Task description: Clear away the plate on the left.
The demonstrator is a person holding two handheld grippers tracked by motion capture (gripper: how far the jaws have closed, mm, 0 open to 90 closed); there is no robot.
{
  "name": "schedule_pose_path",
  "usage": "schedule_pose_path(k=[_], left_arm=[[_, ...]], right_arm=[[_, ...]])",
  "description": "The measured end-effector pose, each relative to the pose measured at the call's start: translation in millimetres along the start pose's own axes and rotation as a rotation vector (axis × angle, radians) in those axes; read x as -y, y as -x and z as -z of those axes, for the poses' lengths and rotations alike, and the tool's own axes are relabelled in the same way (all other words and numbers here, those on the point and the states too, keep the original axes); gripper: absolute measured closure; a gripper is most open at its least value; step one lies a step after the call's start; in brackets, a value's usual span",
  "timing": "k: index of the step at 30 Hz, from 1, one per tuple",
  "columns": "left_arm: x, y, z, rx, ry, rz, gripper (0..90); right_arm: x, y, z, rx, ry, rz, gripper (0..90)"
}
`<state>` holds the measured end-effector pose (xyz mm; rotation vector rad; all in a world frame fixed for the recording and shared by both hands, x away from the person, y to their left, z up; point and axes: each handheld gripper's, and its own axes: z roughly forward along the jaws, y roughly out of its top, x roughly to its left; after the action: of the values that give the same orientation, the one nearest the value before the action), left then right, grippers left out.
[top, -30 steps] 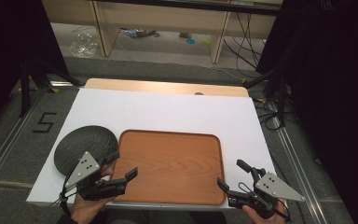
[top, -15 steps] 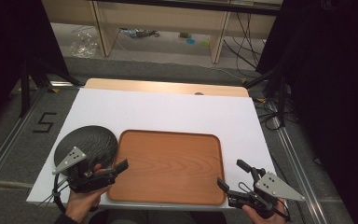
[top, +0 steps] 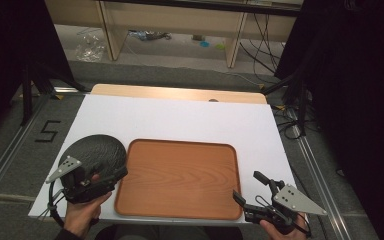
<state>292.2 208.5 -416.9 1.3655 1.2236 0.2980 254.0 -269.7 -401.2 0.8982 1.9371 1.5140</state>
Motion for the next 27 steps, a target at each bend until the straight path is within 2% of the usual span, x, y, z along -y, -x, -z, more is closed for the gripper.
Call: schedule_pose_path(k=[1, 2, 3, 5, 9, 10, 13, 14, 16, 17, 18, 19, 20, 22, 24, 25, 26, 27], left_arm=[[-0.6, -3.0, 0.5, 0.005, 0.005, 0.023, 16.7], [-1.0, -5.4, 1.3, -0.008, 0.008, 0.028, 16.7], [-3.2, -8.6, 2.5, -0.04, 0.006, 0.007, 17.3], [-4.3, -10.3, 3.6, -0.044, 0.012, 0.011, 17.3], [-6.7, -18.4, 7.4, -0.052, 0.029, 0.052, 17.2], [-7.5, -22.8, 8.5, -0.064, 0.035, 0.082, 17.3], [-8.6, -27.2, 10.1, -0.075, 0.033, 0.106, 17.3], [-11.2, -32.2, 13.3, -0.078, 0.042, 0.144, 17.5], [-12.2, -35.8, 16.0, -0.076, 0.06, 0.159, 17.9], [-13.6, -40.1, 18.9, -0.103, 0.059, 0.177, 18.1], [-14.0, -43.4, 20.6, -0.11, 0.063, 0.199, 18.2], [-14.0, -43.4, 20.6, -0.11, 0.063, 0.199, 18.2], [-14.1, -47.5, 22.7, -0.12, 0.07, 0.237, 18.2], [-14.7, -53.5, 25.8, -0.141, 0.076, 0.261, 18.3], [-15.6, -60.7, 29.9, -0.178, 0.071, 0.268, 18.5], [-16.0, -63.3, 31.2, -0.198, 0.07, 0.292, 18.5], [-15.8, -70.9, 33.8, -0.213, 0.072, 0.341, 18.5], [-15.8, -70.9, 33.8, -0.213, 0.072, 0.341, 18.5]], right_arm=[[0.1, 0.7, -1.0, -0.014, 0.009, 0.012, 15.9], [0.1, 0.7, -1.0, -0.014, 0.009, 0.012, 15.9], [0.1, 0.8, -1.4, -0.011, 0.015, 0.02, 15.9], [0.4, 0.2, -2.1, -0.008, 0.021, 0.017, 15.9], [0.0, 0.5, -1.4, -0.013, 0.013, 0.02, 15.9], [0.4, 0.4, -1.9, -0.009, 0.023, 0.019, 15.9], [0.0, 0.5, -1.1, -0.008, 0.016, 0.02, 15.9], [0.2, 0.6, -1.3, -0.012, 0.014, 0.02, 15.9], [0.2, 0.6, -1.3, -0.012, 0.015, 0.02, 15.9], [0.1, 0.6, -1.4, -0.012, 0.014, 0.02, 15.9], [0.1, 0.6, -1.5, -0.013, 0.012, 0.02, 15.9], [0.1, 0.6, -1.5, -0.013, 0.012, 0.02, 15.9], [0.3, 0.2, -2.0, -0.011, 0.021, 0.018, 15.9], [0.1, 0.3, -1.5, -0.013, 0.017, 0.02, 15.9], [0.0, 0.7, -1.0, -0.009, 0.013, 0.021, 15.9], [0.1, 0.7, -1.0, -0.009, 0.013, 0.021, 15.9], [0.0, 0.7, -1.0, -0.009, 0.015, 0.021, 15.9], [0.0, 0.7, -1.0, -0.009, 0.015, 0.021, 15.9]])
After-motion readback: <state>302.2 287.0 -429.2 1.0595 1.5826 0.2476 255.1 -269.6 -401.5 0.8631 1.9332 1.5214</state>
